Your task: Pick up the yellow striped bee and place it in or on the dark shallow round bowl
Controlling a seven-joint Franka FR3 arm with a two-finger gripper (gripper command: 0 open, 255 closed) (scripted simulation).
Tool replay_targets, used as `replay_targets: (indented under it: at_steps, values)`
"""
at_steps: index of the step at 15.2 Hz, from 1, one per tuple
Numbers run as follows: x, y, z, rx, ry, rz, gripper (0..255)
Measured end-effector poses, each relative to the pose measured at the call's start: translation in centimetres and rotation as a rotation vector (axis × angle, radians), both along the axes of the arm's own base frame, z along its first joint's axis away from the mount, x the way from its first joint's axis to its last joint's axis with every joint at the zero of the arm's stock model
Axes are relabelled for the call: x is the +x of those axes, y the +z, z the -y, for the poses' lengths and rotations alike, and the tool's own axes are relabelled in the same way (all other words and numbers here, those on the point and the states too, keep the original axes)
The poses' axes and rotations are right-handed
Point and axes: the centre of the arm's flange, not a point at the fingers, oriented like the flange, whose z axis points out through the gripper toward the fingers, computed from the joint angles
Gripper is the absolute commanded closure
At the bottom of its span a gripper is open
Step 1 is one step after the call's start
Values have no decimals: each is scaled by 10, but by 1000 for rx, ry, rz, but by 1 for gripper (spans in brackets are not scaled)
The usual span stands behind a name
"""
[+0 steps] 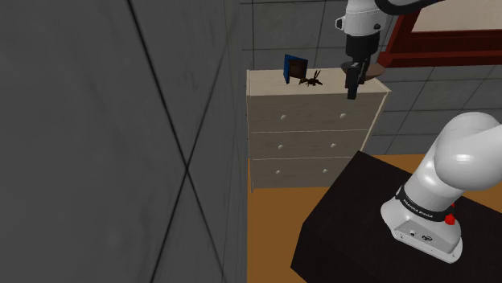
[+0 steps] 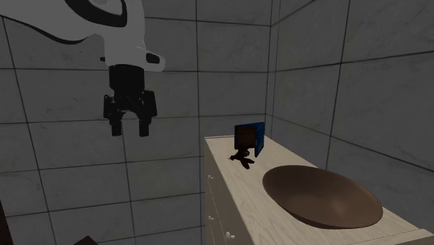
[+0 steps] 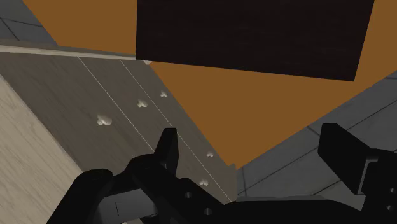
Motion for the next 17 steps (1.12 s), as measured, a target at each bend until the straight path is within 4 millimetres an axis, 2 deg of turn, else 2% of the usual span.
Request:
replay_targets:
  at_steps: [2, 4, 8, 13, 17]
  values:
    - [4, -1, 4, 1, 3, 1, 0]
    - [19, -5, 16, 4, 12, 3, 0]
    - [57, -15, 45, 12, 35, 9, 0]
    - [110, -27, 91, 21, 63, 16, 0]
    - [151, -38, 118, 29, 88, 22, 0]
